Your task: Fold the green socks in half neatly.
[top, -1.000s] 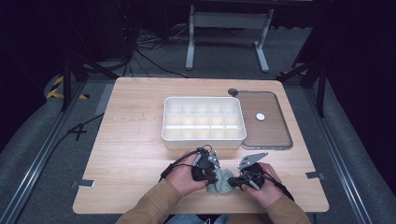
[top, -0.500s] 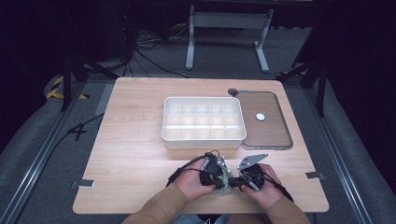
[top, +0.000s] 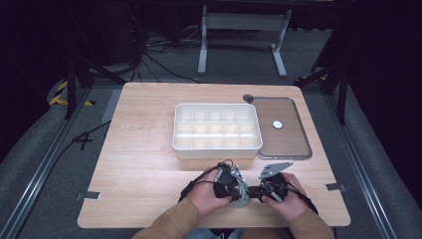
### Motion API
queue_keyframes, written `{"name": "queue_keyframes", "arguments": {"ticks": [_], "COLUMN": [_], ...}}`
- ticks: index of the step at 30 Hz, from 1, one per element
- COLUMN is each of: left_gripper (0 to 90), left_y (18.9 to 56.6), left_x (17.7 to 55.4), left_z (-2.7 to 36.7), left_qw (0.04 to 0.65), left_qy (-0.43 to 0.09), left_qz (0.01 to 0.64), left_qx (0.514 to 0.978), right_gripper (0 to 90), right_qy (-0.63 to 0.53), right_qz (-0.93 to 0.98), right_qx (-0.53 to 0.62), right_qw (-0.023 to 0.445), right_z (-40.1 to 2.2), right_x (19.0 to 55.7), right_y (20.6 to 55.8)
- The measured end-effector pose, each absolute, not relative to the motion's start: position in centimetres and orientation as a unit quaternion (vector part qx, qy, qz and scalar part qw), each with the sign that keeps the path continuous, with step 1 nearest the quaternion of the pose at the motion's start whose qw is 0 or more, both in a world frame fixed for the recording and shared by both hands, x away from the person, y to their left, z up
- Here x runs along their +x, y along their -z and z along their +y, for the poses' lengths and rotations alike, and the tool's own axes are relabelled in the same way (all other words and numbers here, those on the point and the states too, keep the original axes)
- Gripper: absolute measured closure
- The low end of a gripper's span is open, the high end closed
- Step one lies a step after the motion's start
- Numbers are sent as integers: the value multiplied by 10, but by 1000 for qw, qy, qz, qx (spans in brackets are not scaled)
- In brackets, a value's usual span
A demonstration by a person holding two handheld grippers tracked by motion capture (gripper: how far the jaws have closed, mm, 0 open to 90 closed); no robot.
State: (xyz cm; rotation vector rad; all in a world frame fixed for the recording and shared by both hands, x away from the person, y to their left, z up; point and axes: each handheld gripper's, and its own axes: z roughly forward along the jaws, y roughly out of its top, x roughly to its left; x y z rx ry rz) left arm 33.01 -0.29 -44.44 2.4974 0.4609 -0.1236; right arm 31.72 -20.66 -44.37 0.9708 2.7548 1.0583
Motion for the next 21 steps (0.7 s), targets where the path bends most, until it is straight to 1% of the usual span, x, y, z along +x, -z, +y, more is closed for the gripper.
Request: {"name": "queue_keyframes", "arguments": {"ticks": [1, 3, 5, 7, 9, 10, 15, 17, 19, 21], "left_gripper": [667, 620, 611, 580, 579, 586, 726, 738, 770, 778], "left_y": [442, 435, 428, 423, 419, 418, 414, 415, 417, 418], "left_x": [330, 329, 330, 331, 331, 331, 333, 333, 334, 334], "left_z": [0, 7, 15, 22, 29, 32, 48, 53, 57, 58], "left_qw": [298, 305, 323, 330, 324, 326, 319, 315, 309, 311], "left_qy": [45, 54, 66, 73, 49, 44, 22, 18, 15, 13], "left_qz": [172, 181, 184, 194, 202, 206, 219, 225, 231, 233], "left_qx": [938, 933, 926, 921, 923, 922, 922, 922, 922, 922], "right_gripper": [800, 799, 795, 792, 792, 795, 833, 834, 834, 834], "right_qy": [-348, -355, -357, -358, -360, -365, -375, -374, -367, -361], "right_qz": [883, 881, 882, 883, 884, 883, 888, 890, 896, 899], "right_qx": [314, 311, 307, 302, 297, 294, 263, 260, 249, 247], "right_qw": [23, 27, 28, 27, 28, 27, 28, 28, 27, 28], "right_z": [-209, -212, -212, -210, -206, -203, -181, -178, -166, -164], "right_x": [317, 316, 315, 315, 316, 316, 317, 318, 322, 323], "right_y": [438, 433, 430, 429, 426, 424, 423, 425, 431, 433]}}
